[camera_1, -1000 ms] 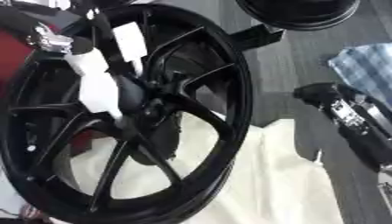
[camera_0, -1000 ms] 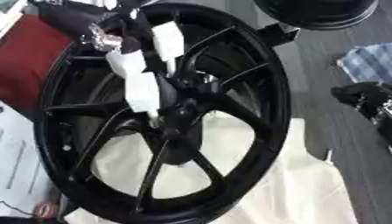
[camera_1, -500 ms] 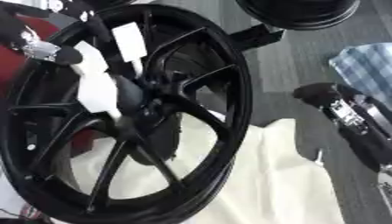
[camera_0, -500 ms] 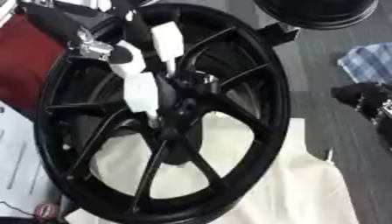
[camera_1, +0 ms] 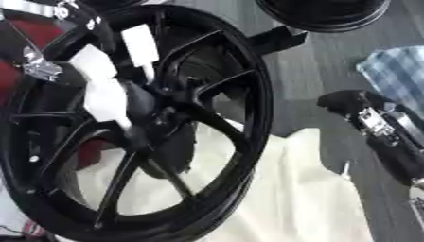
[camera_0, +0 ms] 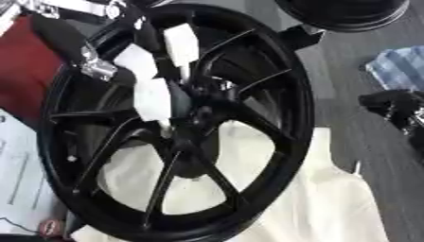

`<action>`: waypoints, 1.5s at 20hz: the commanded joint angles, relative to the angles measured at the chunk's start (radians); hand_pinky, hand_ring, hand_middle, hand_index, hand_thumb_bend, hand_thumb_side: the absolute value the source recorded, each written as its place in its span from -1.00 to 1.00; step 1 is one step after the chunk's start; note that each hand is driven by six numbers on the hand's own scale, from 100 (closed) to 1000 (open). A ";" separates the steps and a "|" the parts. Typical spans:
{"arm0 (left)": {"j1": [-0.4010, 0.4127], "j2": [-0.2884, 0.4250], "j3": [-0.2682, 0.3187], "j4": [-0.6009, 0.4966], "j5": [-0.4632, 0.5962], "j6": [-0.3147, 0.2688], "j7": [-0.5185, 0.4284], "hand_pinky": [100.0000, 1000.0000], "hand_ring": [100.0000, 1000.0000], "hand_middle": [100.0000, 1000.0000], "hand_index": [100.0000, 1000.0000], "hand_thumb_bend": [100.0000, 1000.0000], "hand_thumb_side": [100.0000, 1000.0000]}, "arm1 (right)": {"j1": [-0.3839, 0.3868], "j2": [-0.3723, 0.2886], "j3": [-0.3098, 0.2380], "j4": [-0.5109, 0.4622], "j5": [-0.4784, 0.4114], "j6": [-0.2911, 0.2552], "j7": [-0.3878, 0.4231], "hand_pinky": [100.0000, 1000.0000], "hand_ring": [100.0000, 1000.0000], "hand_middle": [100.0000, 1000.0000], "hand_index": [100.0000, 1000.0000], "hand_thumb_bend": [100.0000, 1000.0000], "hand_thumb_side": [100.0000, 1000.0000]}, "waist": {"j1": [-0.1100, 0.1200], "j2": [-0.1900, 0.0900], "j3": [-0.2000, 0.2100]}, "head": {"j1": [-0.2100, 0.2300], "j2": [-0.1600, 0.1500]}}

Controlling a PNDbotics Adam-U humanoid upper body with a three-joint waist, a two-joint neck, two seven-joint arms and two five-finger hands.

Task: Pull the pin out of the wheel hub.

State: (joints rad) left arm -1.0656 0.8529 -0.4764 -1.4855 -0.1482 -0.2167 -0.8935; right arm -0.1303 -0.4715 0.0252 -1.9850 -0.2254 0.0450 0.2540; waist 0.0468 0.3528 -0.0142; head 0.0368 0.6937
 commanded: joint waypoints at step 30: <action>-0.026 0.015 0.098 -0.014 0.054 0.049 -0.013 0.39 0.01 -0.39 -0.19 -1.00 -0.87 | 0.003 -0.007 -0.009 -0.015 0.010 0.005 -0.008 0.91 0.78 0.34 0.44 -1.00 0.51 | -0.004 -0.011 0.000 | 0.013 0.006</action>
State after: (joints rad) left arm -1.0668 0.8508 -0.4122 -1.4850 -0.1019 -0.1720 -0.9064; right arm -0.1229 -0.4699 0.0247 -1.9850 -0.2205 0.0503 0.2485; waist 0.0461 0.3634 -0.0153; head 0.0500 0.6950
